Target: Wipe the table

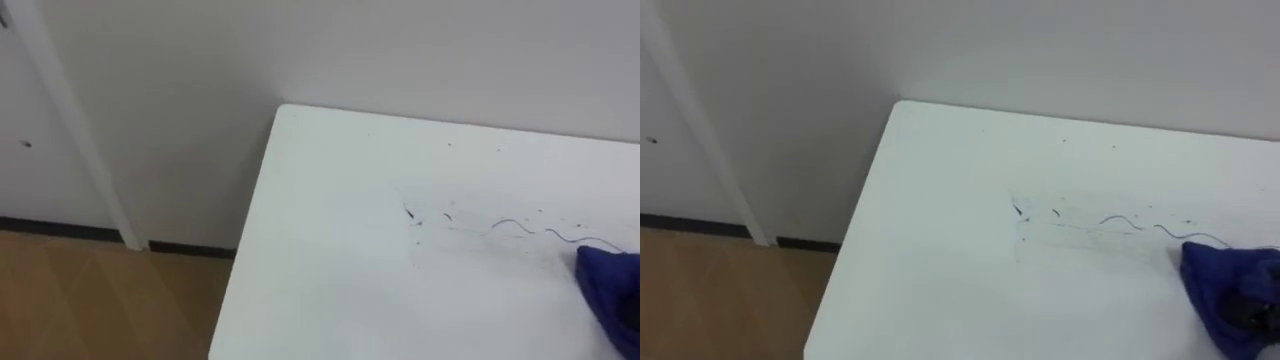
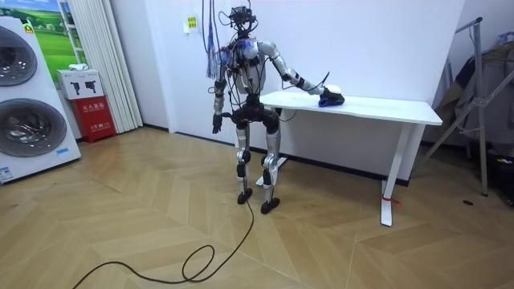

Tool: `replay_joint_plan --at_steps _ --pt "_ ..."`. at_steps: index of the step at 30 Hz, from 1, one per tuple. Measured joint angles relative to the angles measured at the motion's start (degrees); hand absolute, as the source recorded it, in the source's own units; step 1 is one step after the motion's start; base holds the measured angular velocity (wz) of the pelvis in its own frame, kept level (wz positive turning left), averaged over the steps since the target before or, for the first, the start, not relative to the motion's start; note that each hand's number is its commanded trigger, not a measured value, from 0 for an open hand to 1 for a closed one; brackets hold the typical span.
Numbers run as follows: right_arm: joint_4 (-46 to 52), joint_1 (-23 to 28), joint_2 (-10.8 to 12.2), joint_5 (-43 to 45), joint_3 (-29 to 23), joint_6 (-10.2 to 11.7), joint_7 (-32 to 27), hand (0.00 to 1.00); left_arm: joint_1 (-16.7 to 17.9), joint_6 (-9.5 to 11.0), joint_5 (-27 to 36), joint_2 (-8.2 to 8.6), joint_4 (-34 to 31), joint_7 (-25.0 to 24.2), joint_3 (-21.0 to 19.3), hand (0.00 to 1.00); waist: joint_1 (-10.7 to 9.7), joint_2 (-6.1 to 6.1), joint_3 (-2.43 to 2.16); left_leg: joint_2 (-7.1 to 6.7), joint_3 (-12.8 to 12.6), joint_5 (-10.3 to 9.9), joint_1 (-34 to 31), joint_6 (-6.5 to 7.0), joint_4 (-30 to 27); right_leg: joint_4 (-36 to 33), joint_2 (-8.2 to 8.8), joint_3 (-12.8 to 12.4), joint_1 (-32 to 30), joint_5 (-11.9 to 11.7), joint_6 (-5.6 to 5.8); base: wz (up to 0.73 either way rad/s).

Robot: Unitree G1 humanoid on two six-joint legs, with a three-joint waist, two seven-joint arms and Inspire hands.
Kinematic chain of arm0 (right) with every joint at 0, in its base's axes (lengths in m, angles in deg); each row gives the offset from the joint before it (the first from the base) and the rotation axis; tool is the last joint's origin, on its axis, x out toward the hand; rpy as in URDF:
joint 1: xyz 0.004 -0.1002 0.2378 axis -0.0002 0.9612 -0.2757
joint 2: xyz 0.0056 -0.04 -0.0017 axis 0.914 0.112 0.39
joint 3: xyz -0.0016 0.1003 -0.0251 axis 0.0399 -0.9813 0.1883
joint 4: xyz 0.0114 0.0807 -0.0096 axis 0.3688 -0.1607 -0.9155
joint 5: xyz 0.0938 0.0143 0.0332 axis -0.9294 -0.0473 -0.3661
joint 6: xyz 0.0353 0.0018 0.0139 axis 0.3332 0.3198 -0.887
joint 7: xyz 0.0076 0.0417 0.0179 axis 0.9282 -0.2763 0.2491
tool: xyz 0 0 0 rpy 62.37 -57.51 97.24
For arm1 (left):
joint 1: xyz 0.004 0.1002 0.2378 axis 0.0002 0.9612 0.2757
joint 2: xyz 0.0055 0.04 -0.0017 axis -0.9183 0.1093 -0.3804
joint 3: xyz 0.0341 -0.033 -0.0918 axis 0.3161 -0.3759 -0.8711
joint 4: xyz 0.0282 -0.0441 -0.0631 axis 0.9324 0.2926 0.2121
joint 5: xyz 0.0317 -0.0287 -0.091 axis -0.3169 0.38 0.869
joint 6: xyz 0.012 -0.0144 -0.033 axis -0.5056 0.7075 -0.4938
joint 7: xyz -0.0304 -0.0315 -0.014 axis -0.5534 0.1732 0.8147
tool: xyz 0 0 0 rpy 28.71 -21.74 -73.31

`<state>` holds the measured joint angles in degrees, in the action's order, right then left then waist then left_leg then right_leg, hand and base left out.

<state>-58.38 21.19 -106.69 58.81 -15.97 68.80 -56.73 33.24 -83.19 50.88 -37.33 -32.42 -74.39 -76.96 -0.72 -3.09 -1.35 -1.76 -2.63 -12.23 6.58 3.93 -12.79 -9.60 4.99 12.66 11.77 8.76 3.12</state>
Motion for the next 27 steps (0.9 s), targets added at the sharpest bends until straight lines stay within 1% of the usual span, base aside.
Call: replay_joint_plan --at_steps 2,3,4,5,6,7,8,9,10,11,12,13,14,15,16,17,18,19,20,21,22,23,24,25,26,27 --pt "1.33 -2.04 0.21 -0.01 2.65 -2.51 0.18 1.00 -0.83 -0.24 1.15 0.10 0.28 0.00 1.74 0.00 0.37 0.28 0.14 0.06 -0.64 0.05 -0.11 -0.16 0.03 -0.02 -0.03 0.00 -0.40 0.00 0.00 -0.28" --pt "3.56 -3.14 0.75 0.49 4.62 -5.40 0.52 1.00 -2.06 -0.64 2.40 0.28 0.37 0.02 3.35 0.00 0.97 0.53 0.31 0.15 -1.45 0.16 -0.52 -0.31 0.05 -0.20 -0.06 -0.30 -1.12 0.00 0.00 -0.48" --pt "6.08 -4.24 1.03 1.35 8.21 -8.04 0.92 1.00 -3.92 -0.66 2.45 0.68 1.44 0.04 4.95 0.00 2.61 0.70 0.44 0.19 -2.13 0.37 -0.87 -0.37 0.27 -0.22 -0.22 -1.24 -1.96 0.00 0.00 -0.63" --pt "7.61 -5.27 1.47 2.37 9.85 -9.15 1.79 1.00 -4.86 -0.64 2.47 1.02 2.30 0.07 5.34 0.00 3.15 0.90 0.64 0.06 -2.15 0.47 -1.03 -0.33 0.29 -0.25 -0.41 -1.67 -2.44 -0.10 -0.16 -0.74" --pt "12.02 -7.01 3.34 5.13 13.21 -11.47 3.95 1.00 -6.71 -0.76 2.44 1.71 3.99 0.09 6.08 0.00 3.39 1.08 0.78 0.11 -2.09 0.69 -1.47 -0.44 0.29 -0.45 -0.83 -1.88 -3.43 -0.53 -0.74 -0.64" --pt "16.25 -8.79 5.57 8.17 18.37 -13.29 6.10 1.00 -8.47 -0.97 2.46 2.27 5.25 0.07 7.33 0.00 4.03 1.20 0.85 0.31 -1.78 0.87 -2.03 -0.67 0.32 -1.00 -1.31 -2.19 -4.68 -0.84 -1.22 -0.58" --pt "17.37 -10.20 6.89 9.85 21.15 -13.79 7.23 1.00 -9.15 -1.03 2.46 2.47 5.66 0.05 8.18 0.00 4.38 1.22 0.94 0.42 -1.59 0.95 -2.05 -0.80 0.40 -1.11 -1.60 -2.17 -4.99 -1.04 -1.54 -0.40" --pt "18.06 -13.52 9.74 12.22 25.78 -13.86 9.40 1.00 -10.05 -1.14 2.56 3.06 5.84 -0.11 9.18 0.00 4.51 1.16 0.99 0.62 -0.84 1.07 -2.13 -1.05 0.38 -1.03 -2.03 -1.84 -5.06 -1.20 -1.81 0.00" --pt "19.22 -15.40 12.17 12.65 28.84 -13.81 11.19 1.00 -11.32 -1.05 3.32 3.99 5.83 -0.27 9.69 0.00 5.12 1.04 1.01 0.74 0.13 1.22 -2.40 -1.49 0.39 -1.04 -2.27 -1.31 -5.07 -1.15 -1.95 0.16" --pt "19.50 -16.25 12.87 12.68 30.09 -13.70 11.93 1.00 -11.92 -1.00 3.57 4.49 5.84 -0.36 10.09 0.00 5.92 1.06 1.03 0.79 0.35 1.30 -2.54 -1.62 0.41 -1.00 -2.35 -1.24 -5.15 -1.10 -2.02 0.30" --pt "19.48 -18.16 13.70 12.94 32.00 -13.23 13.66 1.00 -12.53 -0.88 4.44 5.36 5.65 -0.58 10.38 0.00 6.89 1.05 1.10 0.80 0.95 1.54 -3.04 -1.59 0.34 -0.85 -2.38 -0.57 -5.35 -0.96 -2.25 0.40" --pt "19.50 -19.01 13.92 13.44 32.76 -12.77 14.88 1.00 -12.75 -0.99 4.85 5.90 5.46 -0.97 10.54 0.00 7.77 1.10 1.15 0.70 1.87 1.75 -3.64 -1.67 0.24 -0.58 -2.29 0.67 -5.29 -0.95 -2.26 0.50" --pt "19.49 -19.12 13.94 13.44 32.78 -12.60 15.34 1.00 -12.67 -1.14 5.31 5.95 5.50 -1.01 10.90 0.00 8.10 0.91 1.03 0.64 2.36 1.92 -3.92 -1.66 0.26 -0.29 -2.21 1.37 -5.18 -0.94 -2.27 0.65" --pt "19.15 -19.07 13.86 13.45 32.68 -12.51 15.89 1.00 -12.17 -1.64 5.87 5.95 5.54 -1.01 11.18 0.00 8.76 0.99 1.22 0.32 3.58 2.28 -4.08 -1.65 0.30 0.19 -2.07 2.15 -4.87 -0.91 -2.27 0.57" --pt "18.62 -18.22 13.79 13.85 32.63 -12.46 16.32 1.00 -11.04 -2.26 6.15 5.84 5.50 -1.01 11.00 0.00 8.92 1.08 1.24 0.05 4.30 2.43 -4.14 -1.58 0.36 0.26 -1.84 2.51 -4.67 -0.69 -2.03 0.50" --pt "18.86 -17.41 13.78 13.84 32.18 -12.21 15.84 1.00 -10.43 -2.32 6.30 5.69 5.51 -0.99 10.95 0.00 8.88 1.14 1.28 0.03 4.32 2.45 -4.16 -1.57 0.49 0.26 -1.75 2.73 -4.54 -0.64 -1.99 0.35" --pt "19.51 -16.08 13.45 14.10 30.98 -11.38 14.87 1.00 -8.99 -2.34 6.75 5.18 5.50 -0.97 10.94 0.00 8.51 1.17 1.27 -0.01 4.33 2.46 -4.16 -1.56 0.52 0.34 -1.65 3.40 -4.23 -0.59 -1.92 0.32" --pt "19.29 -14.21 13.09 13.70 29.54 -9.89 13.64 1.00 -7.97 -2.33 6.75 4.61 5.42 -0.95 10.92 0.00 7.78 1.09 1.26 -0.10 4.33 2.45 -4.13 -1.54 0.57 0.96 -1.55 3.78 -3.59 -0.58 -1.90 0.35" --pt "19.01 -13.49 12.95 13.65 28.67 -9.05 12.68 1.00 -7.60 -2.31 6.56 4.32 5.27 -0.91 10.90 0.00 7.27 0.97 1.26 -0.06 4.33 2.44 -4.12 -1.51 0.52 1.10 -1.40 4.13 -3.30 -0.51 -1.79 0.52" --pt "18.07 -11.68 12.60 13.36 26.46 -7.15 10.44 1.00 -7.49 -2.21 6.49 3.92 5.23 -0.89 10.29 0.00 6.30 0.73 1.35 -0.06 4.31 2.34 -3.84 -1.35 0.49 1.23 -1.27 4.97 -2.78 -0.47 -1.72 0.58" --pt "16.78 -9.70 12.25 13.09 24.34 -5.25 7.45 1.00 -7.43 -1.96 6.32 3.64 5.29 -0.72 9.73 0.00 5.59 0.66 1.26 -0.17 4.30 2.21 -3.25 -1.14 0.69 1.46 -1.16 4.66 -1.84 -0.44 -1.67 0.53" --pt "16.43 -8.48 11.98 13.08 23.04 -4.35 5.99 1.00 -7.37 -1.76 5.79 3.51 5.29 -0.71 9.50 0.00 5.49 0.63 1.21 -0.25 4.20 2.17 -2.92 -1.08 0.86 1.59 -1.09 4.48 -1.45 -0.44 -1.65 0.32" --pt "15.99 -6.15 11.17 12.87 20.42 -3.02 3.29 1.00 -7.31 -1.40 4.59 3.33 5.23 -0.68 8.04 0.00 5.30 0.67 1.13 -0.41 4.00 2.03 -2.60 -0.84 0.94 1.73 -0.95 4.56 -0.95 -0.41 -1.61 0.08" --pt "15.11 -4.13 10.16 12.22 17.59 -2.24 0.92 1.00 -6.90 -1.13 3.64 2.98 5.23 -0.43 6.21 0.00 5.22 0.78 1.01 -0.62 3.99 1.89 -2.30 -0.61 1.01 1.73 -0.77 4.58 -0.64 -0.33 -1.47 0.00" --pt "14.53 -3.14 9.43 12.06 16.26 -2.20 -0.14 1.00 -6.54 -1.02 3.22 2.77 5.22 -0.13 5.40 0.00 5.16 0.80 0.85 -0.71 3.90 1.80 -2.12 -0.46 1.03 1.70 -0.68 4.62 -0.52 -0.31 -1.42 -0.07" --pt "12.43 -1.49 7.63 11.76 13.32 -1.88 -1.99 1.00 -5.82 -1.01 2.64 2.13 5.20 0.25 4.29 0.00 4.87 0.97 0.68 -0.86 3.79 1.63 -1.86 -0.19 0.96 1.72 -0.55 4.63 0.00 -0.31 -1.40 0.00"
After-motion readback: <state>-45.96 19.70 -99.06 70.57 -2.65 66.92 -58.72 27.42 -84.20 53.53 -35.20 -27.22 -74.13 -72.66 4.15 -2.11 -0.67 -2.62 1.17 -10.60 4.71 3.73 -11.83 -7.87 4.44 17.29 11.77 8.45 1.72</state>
